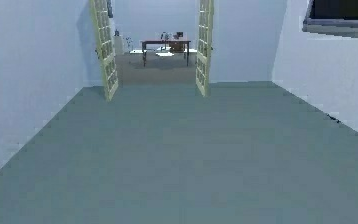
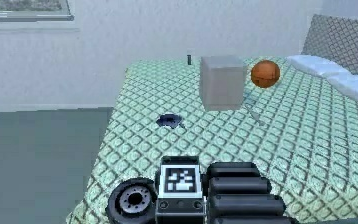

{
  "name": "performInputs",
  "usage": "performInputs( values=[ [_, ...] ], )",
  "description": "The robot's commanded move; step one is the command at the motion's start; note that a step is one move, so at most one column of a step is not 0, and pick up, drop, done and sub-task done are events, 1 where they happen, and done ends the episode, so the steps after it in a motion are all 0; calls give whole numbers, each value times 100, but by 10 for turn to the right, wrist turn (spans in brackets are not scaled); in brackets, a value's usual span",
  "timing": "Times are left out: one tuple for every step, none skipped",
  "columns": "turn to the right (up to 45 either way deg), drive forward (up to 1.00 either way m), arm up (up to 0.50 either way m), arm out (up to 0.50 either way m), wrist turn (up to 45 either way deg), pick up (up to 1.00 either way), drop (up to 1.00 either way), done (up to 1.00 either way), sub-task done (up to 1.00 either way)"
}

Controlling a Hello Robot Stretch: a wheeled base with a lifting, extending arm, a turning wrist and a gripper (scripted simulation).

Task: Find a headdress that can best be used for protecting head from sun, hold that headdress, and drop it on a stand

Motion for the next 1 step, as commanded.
performInputs(
  values=[
    [-120, 0, 0, 0, 0, 0, 0, 0, 0]
  ],
)
